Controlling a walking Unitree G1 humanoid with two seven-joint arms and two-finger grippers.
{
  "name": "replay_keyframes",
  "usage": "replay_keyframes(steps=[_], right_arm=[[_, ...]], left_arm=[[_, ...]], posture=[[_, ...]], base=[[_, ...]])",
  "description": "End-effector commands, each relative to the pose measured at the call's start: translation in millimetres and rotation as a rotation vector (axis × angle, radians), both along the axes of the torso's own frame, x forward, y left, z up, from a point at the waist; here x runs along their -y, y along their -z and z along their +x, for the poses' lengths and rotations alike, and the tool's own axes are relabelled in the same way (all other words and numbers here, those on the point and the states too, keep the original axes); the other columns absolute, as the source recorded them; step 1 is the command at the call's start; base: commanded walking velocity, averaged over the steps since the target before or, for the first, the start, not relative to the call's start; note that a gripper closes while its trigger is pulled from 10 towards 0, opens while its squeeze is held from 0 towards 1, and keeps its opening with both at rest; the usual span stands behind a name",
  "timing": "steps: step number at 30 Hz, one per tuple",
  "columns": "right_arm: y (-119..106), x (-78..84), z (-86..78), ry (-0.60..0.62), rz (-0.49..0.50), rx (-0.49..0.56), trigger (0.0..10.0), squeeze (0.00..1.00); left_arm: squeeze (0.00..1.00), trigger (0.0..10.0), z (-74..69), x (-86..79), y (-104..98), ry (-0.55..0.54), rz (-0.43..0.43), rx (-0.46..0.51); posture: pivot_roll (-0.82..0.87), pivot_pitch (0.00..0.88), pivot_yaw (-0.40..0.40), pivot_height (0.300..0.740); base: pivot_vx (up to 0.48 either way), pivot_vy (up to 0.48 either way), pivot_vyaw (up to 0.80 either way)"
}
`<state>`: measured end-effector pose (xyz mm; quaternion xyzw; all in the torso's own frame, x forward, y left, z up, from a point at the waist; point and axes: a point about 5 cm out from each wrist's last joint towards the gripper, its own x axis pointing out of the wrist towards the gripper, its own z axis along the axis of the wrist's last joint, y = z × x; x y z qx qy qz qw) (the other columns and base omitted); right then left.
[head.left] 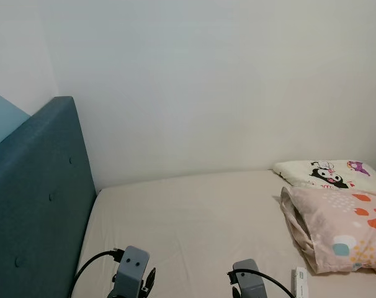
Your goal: Clean up the room
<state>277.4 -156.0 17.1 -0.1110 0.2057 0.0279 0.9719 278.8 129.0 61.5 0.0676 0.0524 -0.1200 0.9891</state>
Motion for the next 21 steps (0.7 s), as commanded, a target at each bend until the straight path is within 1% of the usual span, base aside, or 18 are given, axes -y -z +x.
replay_keyframes(steps=[1, 6, 21], right_arm=[[5.4, 1.7, -4.0, 0.012, 0.008, -0.028, 10.0, 0.0], [5.5, 0.9, -4.1, 0.012, 0.011, -0.03, 10.0, 0.0], [6.7, 1.3, -5.4, 0.015, 0.01, -0.033, 10.0, 0.0]], left_arm=[[0.0, 10.0, -2.9, -1.5, 6.0, 0.001, 0.005, -0.024], [0.0, 10.0, -2.6, -1.0, 4.8, 0.017, 0.02, -0.016], [0.0, 10.0, -3.9, 0.4, 4.3, 0.023, 0.019, -0.013]], posture=[[-0.01, 0.101, -0.01, 0.74], [-0.01, 0.099, -0.01, 0.74], [-0.01, 0.095, -0.01, 0.74]], base=[[0.0, 0.0, 0.0], [0.0, 0.0, 0.0], [0.0, -0.393, 0.0]])
